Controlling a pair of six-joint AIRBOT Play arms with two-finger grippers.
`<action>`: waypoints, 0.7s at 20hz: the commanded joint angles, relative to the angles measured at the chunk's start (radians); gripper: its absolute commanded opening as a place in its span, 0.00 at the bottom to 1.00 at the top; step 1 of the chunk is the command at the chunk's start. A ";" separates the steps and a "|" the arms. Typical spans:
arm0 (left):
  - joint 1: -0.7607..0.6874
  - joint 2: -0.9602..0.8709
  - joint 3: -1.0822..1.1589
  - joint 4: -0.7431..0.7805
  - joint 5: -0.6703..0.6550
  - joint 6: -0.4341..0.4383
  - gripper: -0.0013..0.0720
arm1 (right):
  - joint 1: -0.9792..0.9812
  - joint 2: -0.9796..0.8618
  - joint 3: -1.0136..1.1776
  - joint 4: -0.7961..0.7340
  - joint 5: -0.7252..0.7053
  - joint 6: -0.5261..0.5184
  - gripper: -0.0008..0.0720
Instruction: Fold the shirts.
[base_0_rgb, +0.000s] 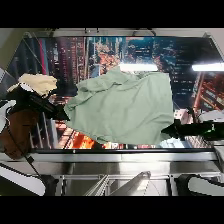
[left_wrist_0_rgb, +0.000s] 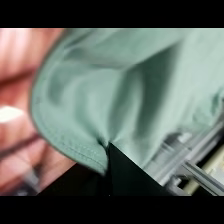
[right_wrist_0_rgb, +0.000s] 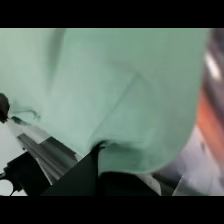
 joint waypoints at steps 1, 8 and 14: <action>0.024 0.094 0.001 -0.315 -0.222 0.042 0.05 | -0.002 0.092 0.080 0.107 0.225 -0.006 0.04; 0.061 0.512 0.105 -1.131 -0.261 0.031 0.05 | -0.119 0.471 0.560 0.751 0.316 0.002 0.04; 0.278 0.752 0.429 -1.629 -0.249 0.045 0.05 | -0.387 0.706 0.897 0.818 0.024 0.035 0.04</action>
